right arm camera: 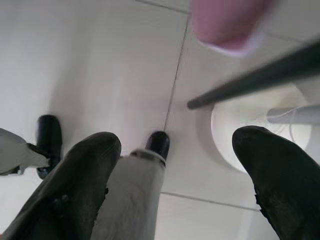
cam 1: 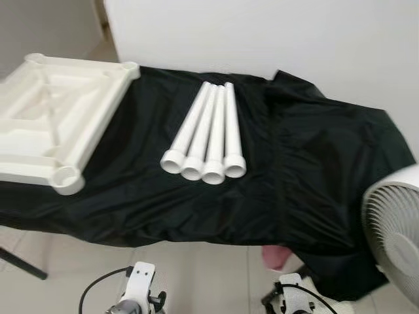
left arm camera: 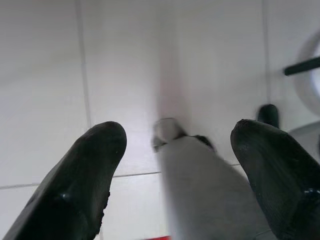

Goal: Building children table

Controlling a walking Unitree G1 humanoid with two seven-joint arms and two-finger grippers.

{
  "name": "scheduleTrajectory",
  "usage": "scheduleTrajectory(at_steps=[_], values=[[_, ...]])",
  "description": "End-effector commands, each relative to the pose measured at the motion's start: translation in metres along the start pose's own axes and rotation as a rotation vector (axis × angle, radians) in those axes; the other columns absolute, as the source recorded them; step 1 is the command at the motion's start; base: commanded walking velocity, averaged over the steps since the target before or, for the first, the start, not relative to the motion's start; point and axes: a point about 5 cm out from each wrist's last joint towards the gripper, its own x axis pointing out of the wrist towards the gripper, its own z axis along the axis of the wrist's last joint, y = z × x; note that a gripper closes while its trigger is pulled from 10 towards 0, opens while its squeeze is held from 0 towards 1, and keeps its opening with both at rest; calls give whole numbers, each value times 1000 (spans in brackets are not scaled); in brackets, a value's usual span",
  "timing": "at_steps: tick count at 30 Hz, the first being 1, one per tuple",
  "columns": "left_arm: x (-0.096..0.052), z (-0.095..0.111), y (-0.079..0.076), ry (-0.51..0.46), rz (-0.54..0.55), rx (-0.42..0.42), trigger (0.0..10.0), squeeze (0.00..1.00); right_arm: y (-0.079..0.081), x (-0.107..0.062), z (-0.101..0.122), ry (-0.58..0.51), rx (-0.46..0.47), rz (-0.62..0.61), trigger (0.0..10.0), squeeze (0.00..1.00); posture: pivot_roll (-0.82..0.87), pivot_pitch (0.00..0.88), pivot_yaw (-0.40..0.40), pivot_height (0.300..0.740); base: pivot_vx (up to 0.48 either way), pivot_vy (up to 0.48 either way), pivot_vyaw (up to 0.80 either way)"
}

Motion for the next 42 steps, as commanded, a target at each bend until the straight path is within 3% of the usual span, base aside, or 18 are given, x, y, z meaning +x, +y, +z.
scheduleTrajectory(at_steps=[1, 16, 21, 29, 33, 37, 41, 42], values=[[-1, -4, 1, 20, 23, -14, 10000, 0, 4, -1, -5, 16, -12, 13, 10000, 0, -9, 0, -15, 740, 0, 472, 0], [-1, -5, 2, 19, 35, -14, 10000, 0, 3, 0, 0, 4, -20, 15, 10000, 0, -1, 0, -21, 740, 0, 463, 0], [0, -2, 1, 3, 28, 9, 10000, 0, 2, 0, 1, 1, -21, 13, 10000, 0, 0, 0, -21, 740, 0, 0, 0], [0, 5, -1, -26, -33, 126, 10000, 0, 1, 2, 11, -52, -24, 17, 10000, 0, 2, 0, -24, 740, 0, 0, 0], [0, 7, 0, -37, -45, 131, 10000, 0, 1, 3, 14, -68, -24, 22, 10000, 0, 2, 0, -24, 740, 0, 0, 0], [-1, 14, 3, -80, -84, 167, 10000, 0, -1, 4, 24, -116, -24, 38, 10000, 0, 2, 0, -26, 740, 0, 0, 0], [-5, 32, 2, -190, -240, 231, 10000, 0, 3, 3, 43, -243, -41, 143, 10000, 0, 4, 0, -29, 740, 0, 0, 0], [-8, 39, 0, -245, -329, 268, 10000, 0, 4, 0, 54, -329, -62, 231, 10000, 0, 3, 0, -27, 740, 0, 0, 0]])
